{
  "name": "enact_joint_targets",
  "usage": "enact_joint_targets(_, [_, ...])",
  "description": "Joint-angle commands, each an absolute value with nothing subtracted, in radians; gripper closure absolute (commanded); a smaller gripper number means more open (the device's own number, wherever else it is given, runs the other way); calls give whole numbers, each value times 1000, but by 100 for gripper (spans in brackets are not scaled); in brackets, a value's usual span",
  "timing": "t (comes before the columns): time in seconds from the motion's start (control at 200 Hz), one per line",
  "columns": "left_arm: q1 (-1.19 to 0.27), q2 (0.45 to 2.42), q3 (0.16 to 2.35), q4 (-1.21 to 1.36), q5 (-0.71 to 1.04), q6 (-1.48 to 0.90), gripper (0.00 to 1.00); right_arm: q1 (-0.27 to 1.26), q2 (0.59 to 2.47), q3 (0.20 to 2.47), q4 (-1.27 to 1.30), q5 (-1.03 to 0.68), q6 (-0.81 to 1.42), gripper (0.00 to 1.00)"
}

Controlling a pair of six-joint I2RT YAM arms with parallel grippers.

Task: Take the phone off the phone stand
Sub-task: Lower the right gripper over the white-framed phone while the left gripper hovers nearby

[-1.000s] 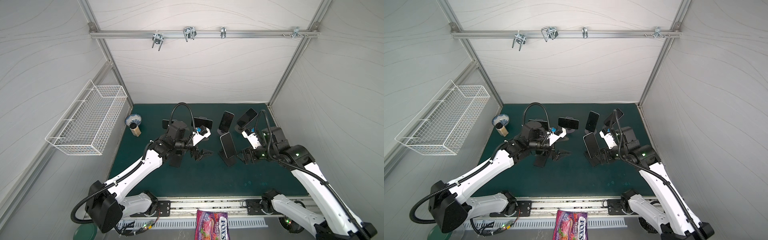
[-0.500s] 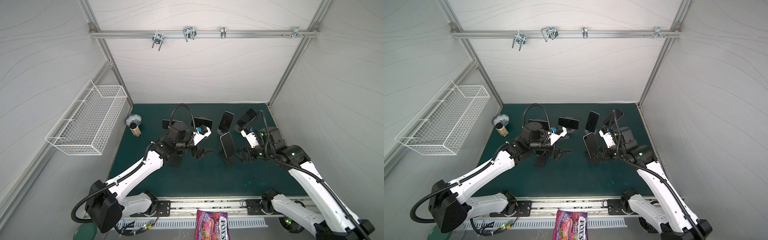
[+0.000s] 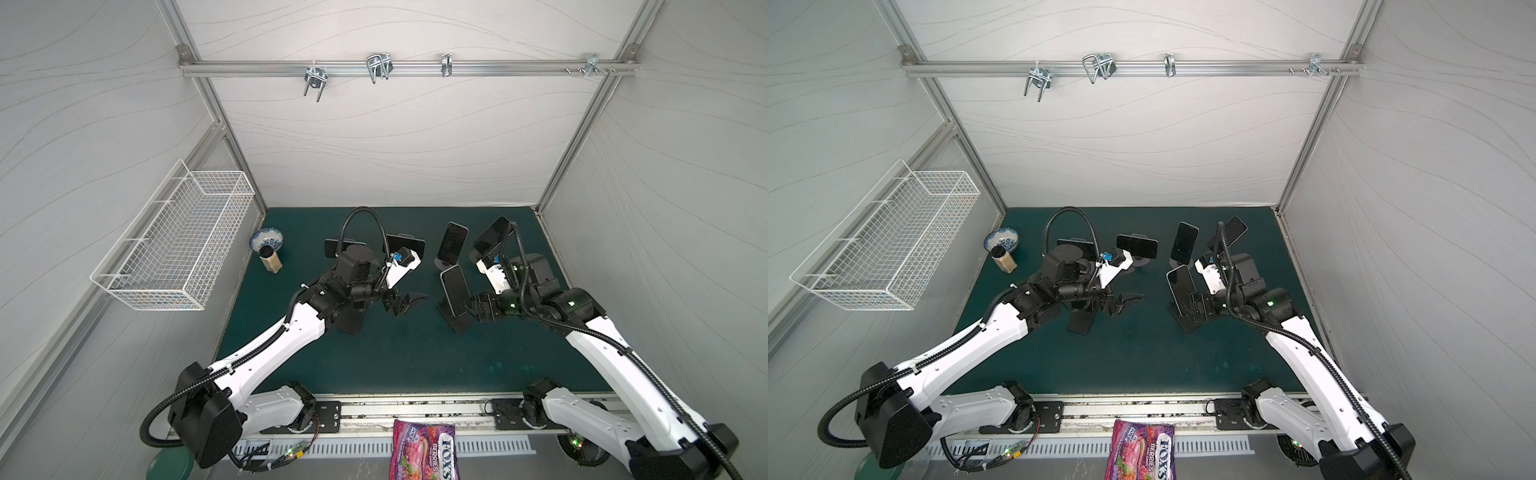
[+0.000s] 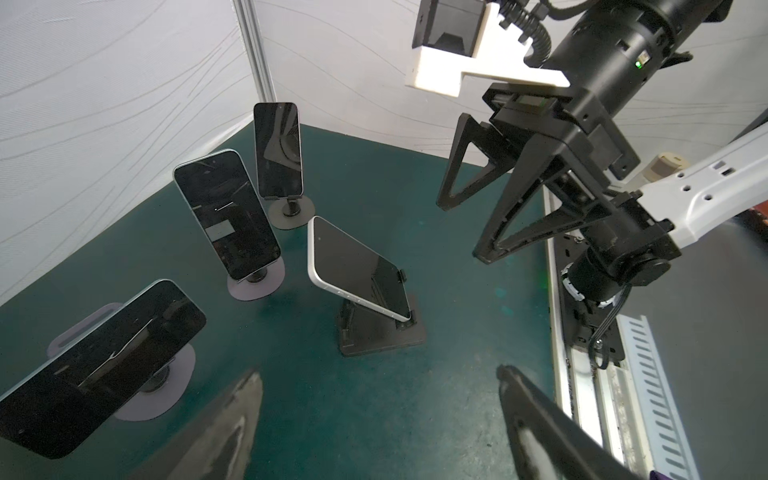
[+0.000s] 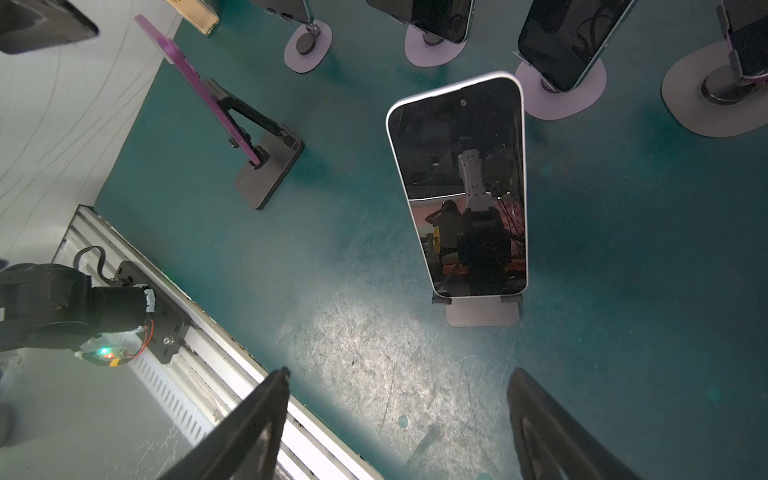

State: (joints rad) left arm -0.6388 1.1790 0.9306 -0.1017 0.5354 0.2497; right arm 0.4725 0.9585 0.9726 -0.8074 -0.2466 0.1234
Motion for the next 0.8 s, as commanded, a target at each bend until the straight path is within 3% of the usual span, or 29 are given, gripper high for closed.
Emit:
enact_joint_targets(0.0, [-647, 1166, 925, -60, 480, 241, 8, 481, 980, 956, -736, -229, 113, 16])
enact_joint_targets(0.15, [-650, 1168, 922, -62, 457, 241, 7, 480, 1023, 945, -675, -196, 102, 13])
enact_joint_targets(0.235, [-654, 1172, 923, -70, 447, 244, 1, 480, 1043, 940, -639, -173, 97, 12])
enact_joint_targets(0.795, [-684, 1200, 944, -114, 426, 242, 1, 485, 1130, 927, -526, -140, 29, 5])
